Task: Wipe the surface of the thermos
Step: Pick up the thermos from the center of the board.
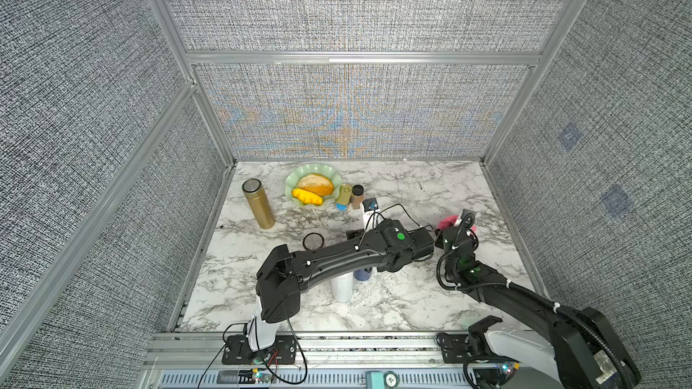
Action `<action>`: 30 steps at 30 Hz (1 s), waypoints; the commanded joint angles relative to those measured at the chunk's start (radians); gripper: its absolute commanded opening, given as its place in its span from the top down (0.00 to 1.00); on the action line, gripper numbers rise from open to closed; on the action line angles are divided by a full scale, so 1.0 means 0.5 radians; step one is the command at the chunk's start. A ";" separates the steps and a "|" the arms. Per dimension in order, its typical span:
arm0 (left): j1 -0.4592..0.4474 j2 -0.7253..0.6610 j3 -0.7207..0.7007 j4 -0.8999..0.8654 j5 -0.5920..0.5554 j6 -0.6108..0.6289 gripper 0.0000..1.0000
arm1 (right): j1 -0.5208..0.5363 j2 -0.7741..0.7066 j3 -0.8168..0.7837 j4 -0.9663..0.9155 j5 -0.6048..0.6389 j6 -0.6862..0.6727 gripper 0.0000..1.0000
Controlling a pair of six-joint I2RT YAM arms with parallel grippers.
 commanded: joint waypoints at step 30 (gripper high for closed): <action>0.016 0.132 0.026 0.137 0.185 -0.065 0.21 | 0.000 -0.014 -0.010 0.043 -0.002 0.012 1.00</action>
